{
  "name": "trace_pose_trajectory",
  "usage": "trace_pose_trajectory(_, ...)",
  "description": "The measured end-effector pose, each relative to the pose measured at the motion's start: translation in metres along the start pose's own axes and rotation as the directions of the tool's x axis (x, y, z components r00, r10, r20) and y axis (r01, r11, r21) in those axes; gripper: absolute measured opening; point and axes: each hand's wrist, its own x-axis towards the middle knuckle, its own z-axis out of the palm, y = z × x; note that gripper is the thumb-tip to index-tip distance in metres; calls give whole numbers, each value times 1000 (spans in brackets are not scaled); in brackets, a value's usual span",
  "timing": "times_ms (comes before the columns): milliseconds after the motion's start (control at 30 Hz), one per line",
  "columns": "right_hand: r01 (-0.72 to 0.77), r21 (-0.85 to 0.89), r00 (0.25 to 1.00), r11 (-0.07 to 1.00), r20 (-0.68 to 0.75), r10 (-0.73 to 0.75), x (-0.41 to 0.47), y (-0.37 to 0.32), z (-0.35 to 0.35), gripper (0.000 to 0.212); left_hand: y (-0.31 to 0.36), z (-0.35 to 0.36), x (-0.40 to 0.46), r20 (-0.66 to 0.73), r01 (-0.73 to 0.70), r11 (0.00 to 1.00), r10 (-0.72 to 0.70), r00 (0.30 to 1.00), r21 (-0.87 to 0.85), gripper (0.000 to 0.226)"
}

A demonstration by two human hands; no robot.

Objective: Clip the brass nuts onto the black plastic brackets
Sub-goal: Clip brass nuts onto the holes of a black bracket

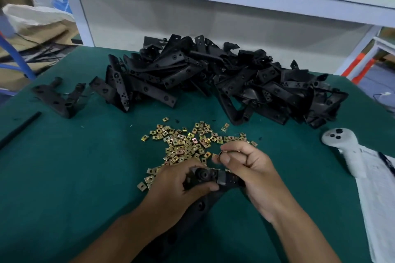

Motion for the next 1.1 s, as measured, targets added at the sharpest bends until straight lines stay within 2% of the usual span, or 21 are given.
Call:
trace_pose_trajectory(200, 16, -109, 1000, 994, 14, -15, -2, -2, 4, 13, -2, 1, 1, -33, -26, 999, 25, 999, -22, 28)
trace_pose_trajectory(333, 26, -106, 999, 994, 24, -24, -4, -2, 2, 15, -2, 1, 1, -71, -43, 999, 44, 997, 7, 20)
trace_pose_trajectory(500, 10, -111, 999, 994, 41, -6, -3, 1, 2, 17, -4, 1, 1, -73, -44, 999, 46, 996, 32, 30)
trace_pose_trajectory(733, 45, -123, 999, 991, 28, -42, -4, 2, 0, 13, -1, 3, 2, -87, -30, 998, 25, 996, -49, 27)
trace_pose_trajectory(833, 72, -166, 997, 983, 29, -68, -4, 4, 0, 7, 0, 2, 1, -88, -9, 997, 1, 996, -82, 30)
trace_pose_trajectory(1100, 168, -288, 986, 943, 34, -166, -3, 9, 0, 9, 2, -1, 1, -101, 6, 989, -21, 995, -147, 37)
